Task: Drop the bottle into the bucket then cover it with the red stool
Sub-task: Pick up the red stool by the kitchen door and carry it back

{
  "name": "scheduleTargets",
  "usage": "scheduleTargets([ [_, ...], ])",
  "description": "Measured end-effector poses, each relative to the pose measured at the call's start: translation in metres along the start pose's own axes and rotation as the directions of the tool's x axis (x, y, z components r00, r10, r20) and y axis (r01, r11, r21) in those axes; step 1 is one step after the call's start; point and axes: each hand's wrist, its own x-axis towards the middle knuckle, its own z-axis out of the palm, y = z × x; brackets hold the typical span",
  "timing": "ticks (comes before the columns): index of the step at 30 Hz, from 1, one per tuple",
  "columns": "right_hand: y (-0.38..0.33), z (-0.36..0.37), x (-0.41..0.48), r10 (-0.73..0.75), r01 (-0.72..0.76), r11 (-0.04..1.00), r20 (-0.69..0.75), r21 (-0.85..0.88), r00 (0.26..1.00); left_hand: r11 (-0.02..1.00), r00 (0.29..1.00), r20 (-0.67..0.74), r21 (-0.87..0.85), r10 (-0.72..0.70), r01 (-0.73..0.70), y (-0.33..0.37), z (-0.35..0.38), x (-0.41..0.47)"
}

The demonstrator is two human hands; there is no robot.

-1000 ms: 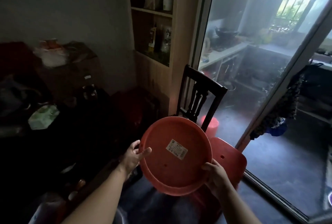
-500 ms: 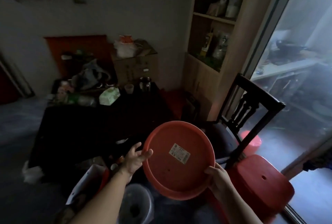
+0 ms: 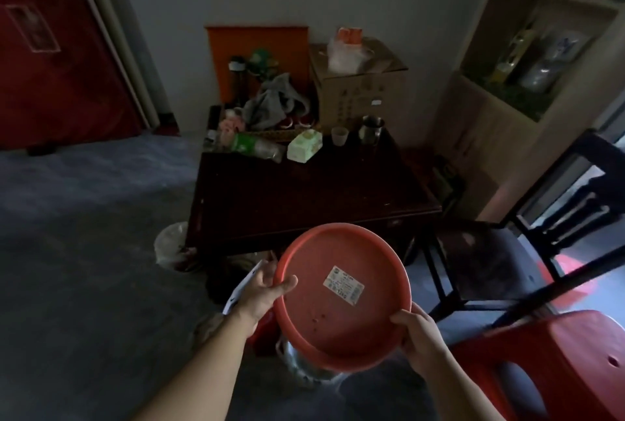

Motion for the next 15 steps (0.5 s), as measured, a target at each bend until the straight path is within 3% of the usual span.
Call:
scheduleTargets([
  [7, 0.006, 0.007, 0.015, 0.054, -0.052, 0.997, 0.036, -0.054, 0.998, 0.999, 0.998, -0.054, -0.044, 0.027, -0.029, -0.03, -0.015, 0.003],
  [15, 0.019, -0.008, 0.075, 0.144, -0.128, 0.981, 0.108, -0.147, 0.984, 1.0, 0.978, -0.21, 0.026, 0.016, -0.01, -0.088, -0.008, 0.028],
])
